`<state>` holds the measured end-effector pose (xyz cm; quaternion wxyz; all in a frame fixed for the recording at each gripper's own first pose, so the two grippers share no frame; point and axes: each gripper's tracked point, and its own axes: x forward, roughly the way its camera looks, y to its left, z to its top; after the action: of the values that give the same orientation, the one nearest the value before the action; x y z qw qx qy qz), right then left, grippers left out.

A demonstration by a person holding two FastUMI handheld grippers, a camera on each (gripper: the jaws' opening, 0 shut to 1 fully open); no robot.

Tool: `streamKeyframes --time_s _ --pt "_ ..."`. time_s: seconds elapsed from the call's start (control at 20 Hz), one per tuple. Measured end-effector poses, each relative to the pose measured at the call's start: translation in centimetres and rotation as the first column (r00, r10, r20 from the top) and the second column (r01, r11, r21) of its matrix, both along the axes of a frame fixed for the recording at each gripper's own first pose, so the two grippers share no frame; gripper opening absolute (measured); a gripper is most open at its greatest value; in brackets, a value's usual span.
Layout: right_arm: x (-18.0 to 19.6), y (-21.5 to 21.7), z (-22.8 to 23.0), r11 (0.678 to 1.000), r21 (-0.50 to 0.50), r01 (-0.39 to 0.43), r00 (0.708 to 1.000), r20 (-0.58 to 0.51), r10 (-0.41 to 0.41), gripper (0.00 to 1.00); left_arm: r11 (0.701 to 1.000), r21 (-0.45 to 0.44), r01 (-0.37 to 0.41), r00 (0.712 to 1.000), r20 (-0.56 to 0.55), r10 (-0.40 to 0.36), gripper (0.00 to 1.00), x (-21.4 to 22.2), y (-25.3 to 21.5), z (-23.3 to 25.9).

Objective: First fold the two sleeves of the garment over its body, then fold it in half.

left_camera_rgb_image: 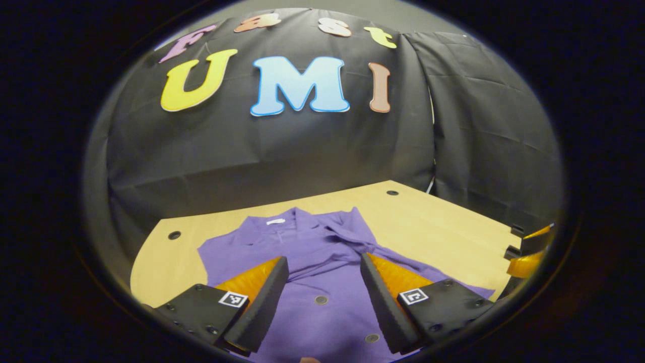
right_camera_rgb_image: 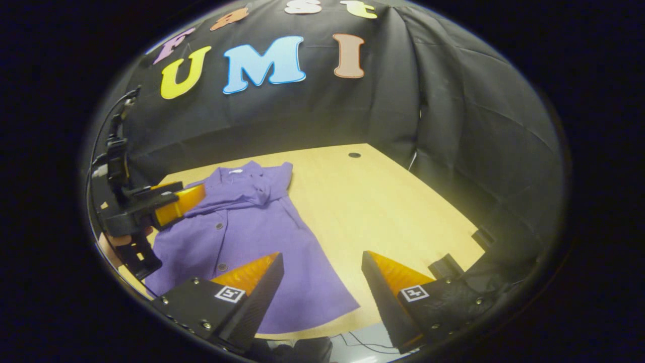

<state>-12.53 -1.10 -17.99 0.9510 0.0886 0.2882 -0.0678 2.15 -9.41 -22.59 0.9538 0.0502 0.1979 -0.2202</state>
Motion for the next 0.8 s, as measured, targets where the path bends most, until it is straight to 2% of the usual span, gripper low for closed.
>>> streamKeyframes --time_s 0.3,0.5,0.8 --pt "-0.6 1.9 -2.3 0.998 0.012 -0.066 0.997 -0.046 0.066 0.96 0.992 0.039 -0.12 0.991 -0.057 0.122 0.93 -6.4 9.4 -1.9" --pt "-0.7 1.8 -4.3 0.993 0.007 -0.12 0.989 -0.084 0.12 0.96 0.981 0.087 -0.172 0.977 -0.113 0.181 0.94 -11.3 13.3 -4.6" --pt "-1.4 0.1 -6.7 0.988 0.006 -0.157 0.98 -0.126 0.156 0.96 0.952 0.085 -0.295 0.93 -0.204 0.306 0.95 -16.6 18.0 -7.1"
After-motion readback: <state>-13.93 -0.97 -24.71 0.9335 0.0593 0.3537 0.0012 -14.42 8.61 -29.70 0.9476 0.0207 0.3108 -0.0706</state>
